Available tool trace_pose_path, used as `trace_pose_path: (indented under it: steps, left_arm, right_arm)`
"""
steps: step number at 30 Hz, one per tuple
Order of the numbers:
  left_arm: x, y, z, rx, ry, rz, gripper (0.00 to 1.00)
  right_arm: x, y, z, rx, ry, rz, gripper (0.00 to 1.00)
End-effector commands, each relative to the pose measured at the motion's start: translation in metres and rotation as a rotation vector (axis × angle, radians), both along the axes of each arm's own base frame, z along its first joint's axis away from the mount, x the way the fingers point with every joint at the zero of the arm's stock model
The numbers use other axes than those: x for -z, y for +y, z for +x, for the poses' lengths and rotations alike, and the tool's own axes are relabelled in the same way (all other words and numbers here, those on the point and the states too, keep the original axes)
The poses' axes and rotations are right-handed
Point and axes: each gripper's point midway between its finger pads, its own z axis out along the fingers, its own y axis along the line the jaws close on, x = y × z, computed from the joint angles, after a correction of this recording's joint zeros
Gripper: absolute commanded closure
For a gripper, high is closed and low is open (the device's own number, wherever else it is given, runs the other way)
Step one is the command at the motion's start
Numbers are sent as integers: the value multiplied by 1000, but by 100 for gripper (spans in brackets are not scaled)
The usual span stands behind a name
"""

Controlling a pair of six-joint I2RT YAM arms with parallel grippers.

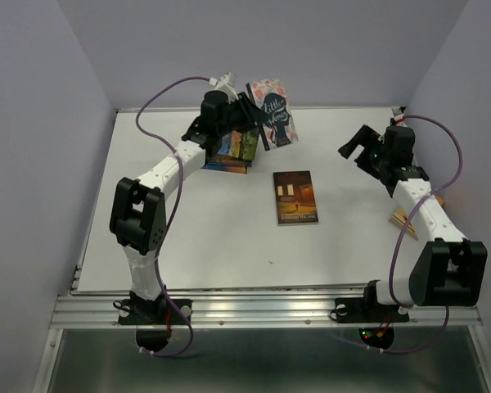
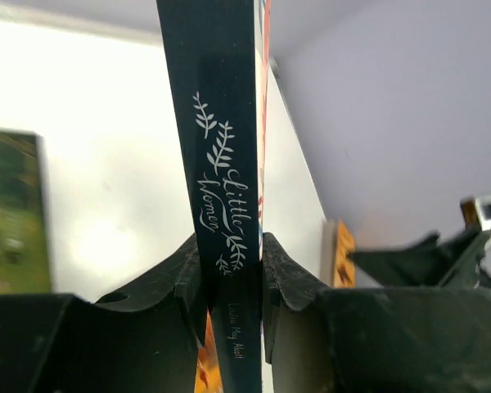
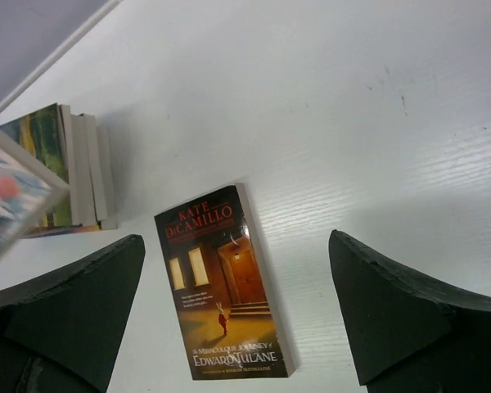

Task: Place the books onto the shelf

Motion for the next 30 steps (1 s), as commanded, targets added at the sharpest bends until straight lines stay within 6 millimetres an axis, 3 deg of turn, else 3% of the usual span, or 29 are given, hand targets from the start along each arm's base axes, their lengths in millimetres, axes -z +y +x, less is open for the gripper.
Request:
trace_pose_path:
  steps: [1,3,5,10,17,21,25,28,29,30]
  left_arm:
    - [-101,37,28,-198,-244,-95,100]
    - [-95,60,50,-319,-214,-104,100]
    - [-95,71,61,-340,-179,-197,100]
    - [-57,106,90,-511,-63,-265,100]
    - [-8,150,87,-784,62,-336,100]
    - [1,153,82,-835,61,-310,100]
    - [28,153,78,-892,136,-271,100]
    - [40,149,66,-925,153,-243,81]
    - [44,149,63,-935,158,-220,60]
    - [44,146,60,-938,158,-203,46]
  right_arm:
    - [20,-3,5,4,61,-3,0]
    - [32,3,8,-25,93,17,0]
    - [40,7,8,-46,119,32,0]
    - [56,12,9,-70,164,51,0]
    - [60,9,7,-63,177,34,0]
    - [61,16,6,-92,184,59,0]
    - [68,15,6,-90,198,56,0]
    - [70,15,5,-89,205,57,0]
    - [71,14,4,-78,209,59,0]
    - [71,14,3,-77,209,61,0]
